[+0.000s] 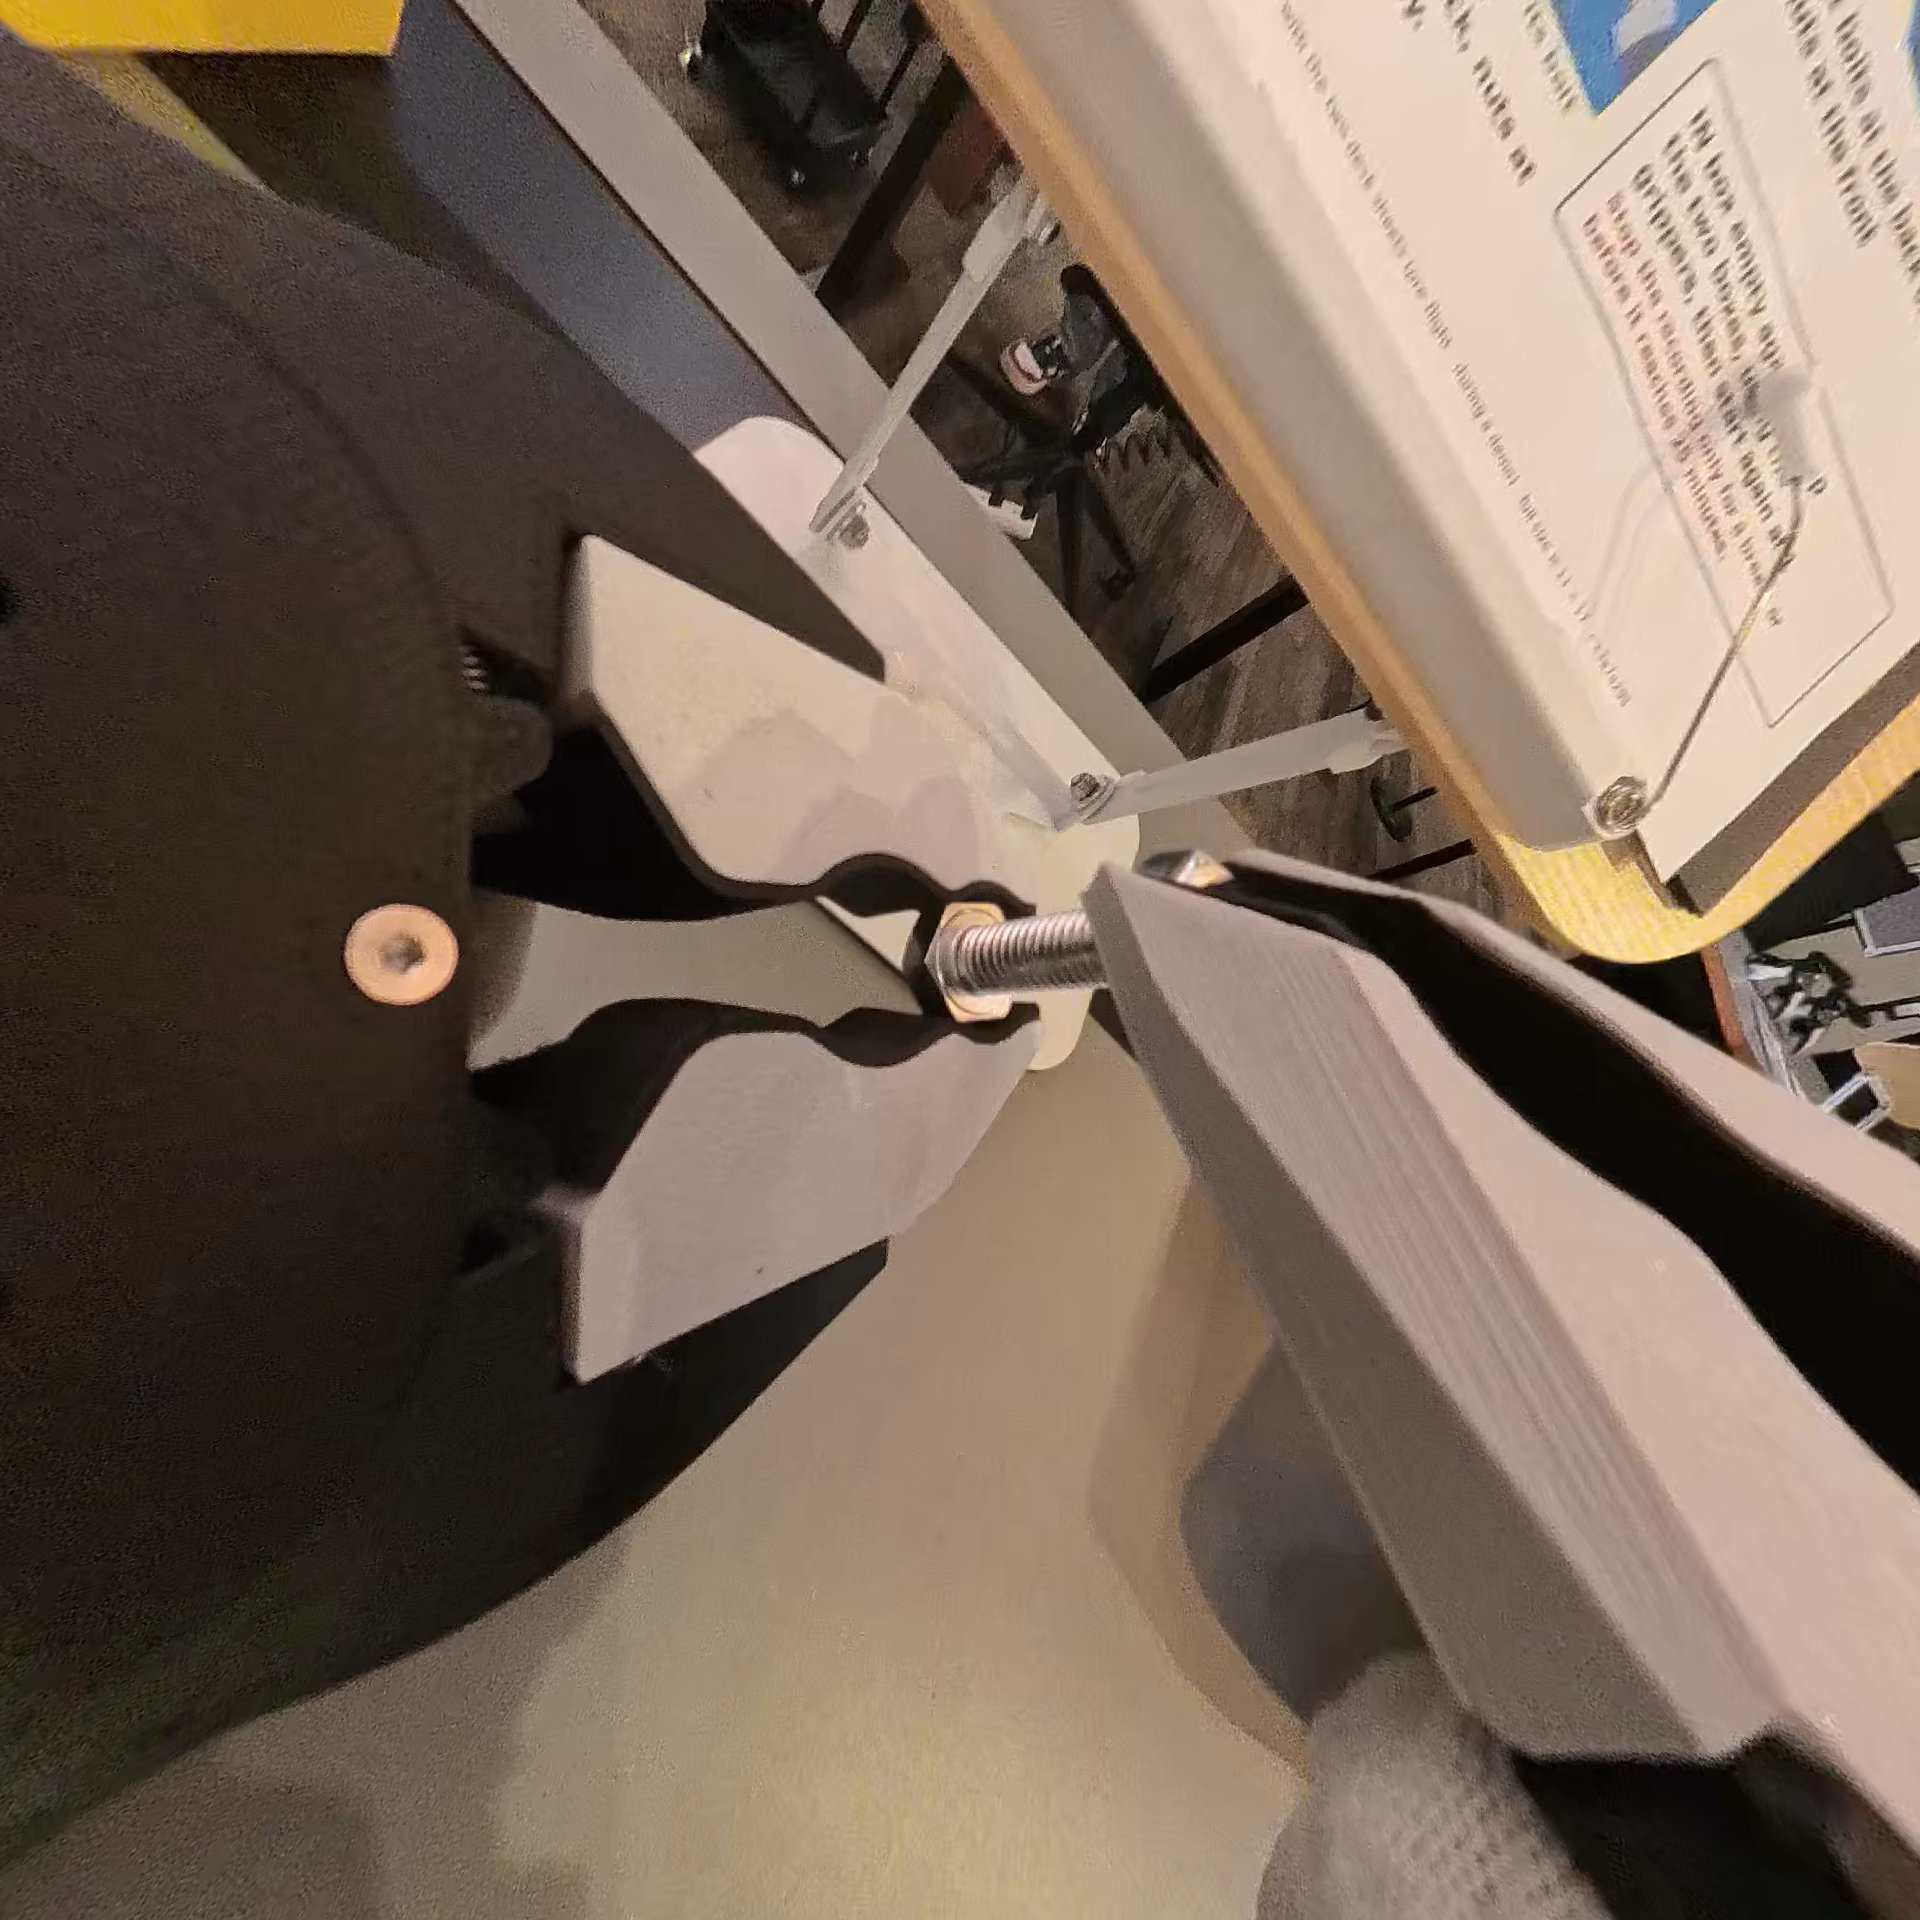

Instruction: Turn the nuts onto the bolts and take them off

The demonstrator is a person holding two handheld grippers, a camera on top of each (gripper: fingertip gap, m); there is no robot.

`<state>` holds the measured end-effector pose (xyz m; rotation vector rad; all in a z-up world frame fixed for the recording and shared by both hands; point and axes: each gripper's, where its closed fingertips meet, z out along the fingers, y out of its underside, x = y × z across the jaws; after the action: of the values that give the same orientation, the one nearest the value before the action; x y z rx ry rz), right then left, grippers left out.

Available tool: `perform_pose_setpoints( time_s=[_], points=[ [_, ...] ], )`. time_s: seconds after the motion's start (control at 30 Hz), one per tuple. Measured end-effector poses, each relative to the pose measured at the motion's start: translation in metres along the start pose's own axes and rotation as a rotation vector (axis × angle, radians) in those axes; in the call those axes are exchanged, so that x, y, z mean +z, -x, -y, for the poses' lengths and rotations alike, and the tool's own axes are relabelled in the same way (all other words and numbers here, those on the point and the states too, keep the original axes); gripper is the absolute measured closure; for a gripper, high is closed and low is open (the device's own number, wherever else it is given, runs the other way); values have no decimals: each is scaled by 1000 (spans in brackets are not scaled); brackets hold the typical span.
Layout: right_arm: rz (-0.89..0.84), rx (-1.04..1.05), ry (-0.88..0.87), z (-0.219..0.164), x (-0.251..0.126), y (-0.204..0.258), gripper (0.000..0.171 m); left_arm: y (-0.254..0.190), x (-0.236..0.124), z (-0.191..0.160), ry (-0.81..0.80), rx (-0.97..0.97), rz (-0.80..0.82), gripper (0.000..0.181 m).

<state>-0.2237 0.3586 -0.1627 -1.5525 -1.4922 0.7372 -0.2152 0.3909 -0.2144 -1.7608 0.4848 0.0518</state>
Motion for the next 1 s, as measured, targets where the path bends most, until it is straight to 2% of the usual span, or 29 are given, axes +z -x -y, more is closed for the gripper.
perform_pose_setpoints(
  time_s=[0.4, 0.77, 1.0],
  points=[
    [23, 37, 5, -6, 4, -1, 156, -8, 4, -6, 4, -91, -66, 167],
    [29, 33, 2, -6, 4, 0, 156, -9, 3, -6, 2, -96, -84, 167],
    [25, 21, 0, -5, 3, 1, 148, -10, 2, -1, -9, -108, -95, 167]
  ],
)
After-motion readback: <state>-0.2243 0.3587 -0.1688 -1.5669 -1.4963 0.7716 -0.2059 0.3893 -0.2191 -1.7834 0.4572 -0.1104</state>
